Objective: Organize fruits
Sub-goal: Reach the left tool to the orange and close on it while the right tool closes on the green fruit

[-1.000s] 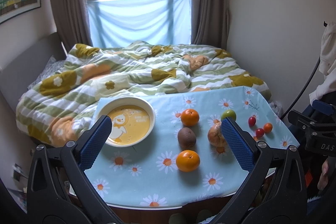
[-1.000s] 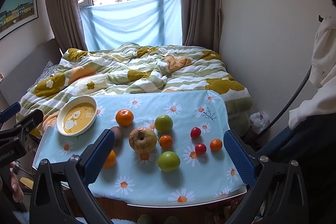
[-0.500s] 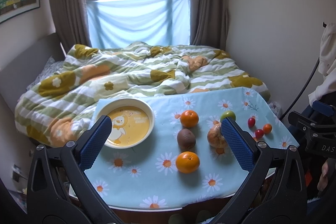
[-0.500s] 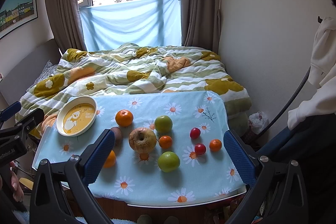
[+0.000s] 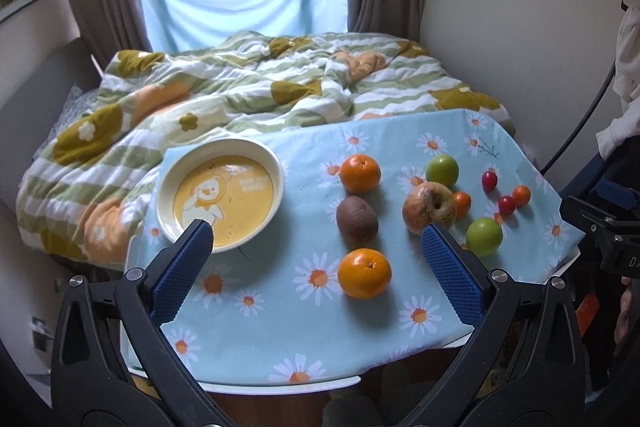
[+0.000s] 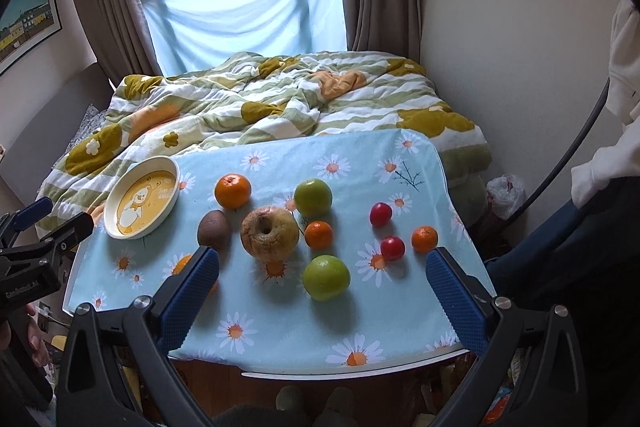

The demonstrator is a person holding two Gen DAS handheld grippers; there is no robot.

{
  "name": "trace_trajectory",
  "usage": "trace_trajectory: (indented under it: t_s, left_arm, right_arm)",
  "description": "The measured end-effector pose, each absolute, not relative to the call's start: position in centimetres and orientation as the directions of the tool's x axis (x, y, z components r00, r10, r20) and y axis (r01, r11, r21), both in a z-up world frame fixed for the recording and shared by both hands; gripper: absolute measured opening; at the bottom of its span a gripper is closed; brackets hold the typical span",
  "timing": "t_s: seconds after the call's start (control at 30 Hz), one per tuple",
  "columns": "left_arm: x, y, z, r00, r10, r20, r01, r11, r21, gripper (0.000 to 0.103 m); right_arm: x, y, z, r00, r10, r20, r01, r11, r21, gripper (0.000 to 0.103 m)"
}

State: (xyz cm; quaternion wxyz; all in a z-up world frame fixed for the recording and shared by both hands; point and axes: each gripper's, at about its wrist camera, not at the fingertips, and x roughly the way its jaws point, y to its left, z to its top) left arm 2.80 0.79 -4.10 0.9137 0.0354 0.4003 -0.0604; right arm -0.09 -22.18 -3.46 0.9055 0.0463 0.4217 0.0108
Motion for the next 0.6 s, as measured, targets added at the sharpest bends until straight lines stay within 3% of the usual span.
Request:
trace_trajectory:
  t_s: [0.27,0.6]
  left_arm:
    - [4.2,-0.1,-10.5,0.58,-0.118,-0.806,0.173,0.985,-0.02,0.103]
    - [5.2,-3.1,-17.1,0.509,-0.086,-0.856,0.112,0.993,-0.033,0.1]
  right_arm:
    - [1.8,-23.7,-9.4,0.562,0.074,-0.824,0.008,0.995,0.095,0.103]
    - [3.0,-24.5,-15.9,0.486,0.16,-0.859,-0.143,0.984,0.103,0.103]
